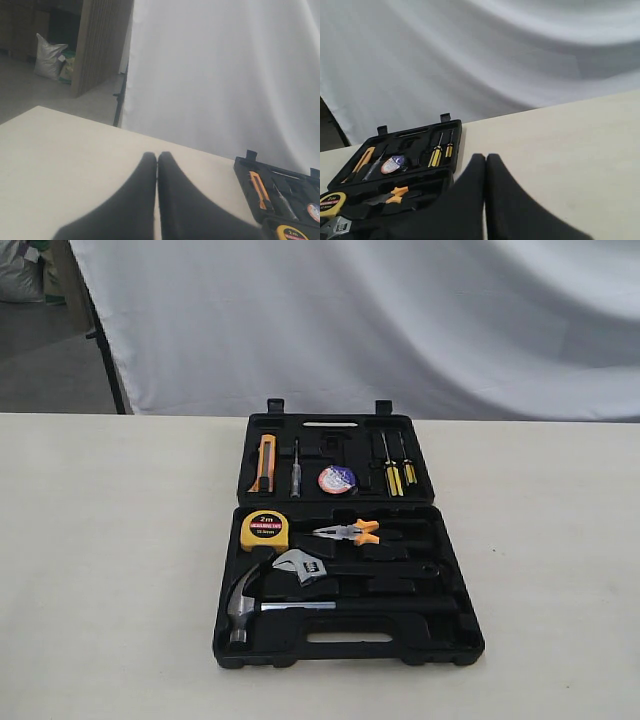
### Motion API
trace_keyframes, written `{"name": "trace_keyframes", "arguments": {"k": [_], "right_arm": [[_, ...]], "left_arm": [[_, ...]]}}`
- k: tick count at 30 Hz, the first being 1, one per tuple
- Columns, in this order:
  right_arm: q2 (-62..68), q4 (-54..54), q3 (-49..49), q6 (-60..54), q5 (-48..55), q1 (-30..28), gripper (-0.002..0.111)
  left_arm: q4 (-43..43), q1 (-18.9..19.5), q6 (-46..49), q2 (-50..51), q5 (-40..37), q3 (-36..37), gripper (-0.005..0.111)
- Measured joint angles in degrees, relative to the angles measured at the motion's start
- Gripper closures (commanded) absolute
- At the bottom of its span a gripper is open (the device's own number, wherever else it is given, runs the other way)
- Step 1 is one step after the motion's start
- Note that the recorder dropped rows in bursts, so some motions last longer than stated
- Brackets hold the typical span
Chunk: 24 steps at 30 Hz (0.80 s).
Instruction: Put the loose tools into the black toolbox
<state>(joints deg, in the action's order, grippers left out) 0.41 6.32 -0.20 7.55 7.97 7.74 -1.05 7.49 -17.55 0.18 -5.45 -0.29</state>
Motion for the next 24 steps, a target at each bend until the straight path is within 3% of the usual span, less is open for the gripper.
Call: {"name": "trace_keyframes", "arguments": {"k": [24], "right_arm": [[0.0,0.0,0.0,-6.2,0.2,0.0,0.109]], "left_arm": [[0.0,0.0,0.0,0.0,0.0,0.0,0.106]]}}
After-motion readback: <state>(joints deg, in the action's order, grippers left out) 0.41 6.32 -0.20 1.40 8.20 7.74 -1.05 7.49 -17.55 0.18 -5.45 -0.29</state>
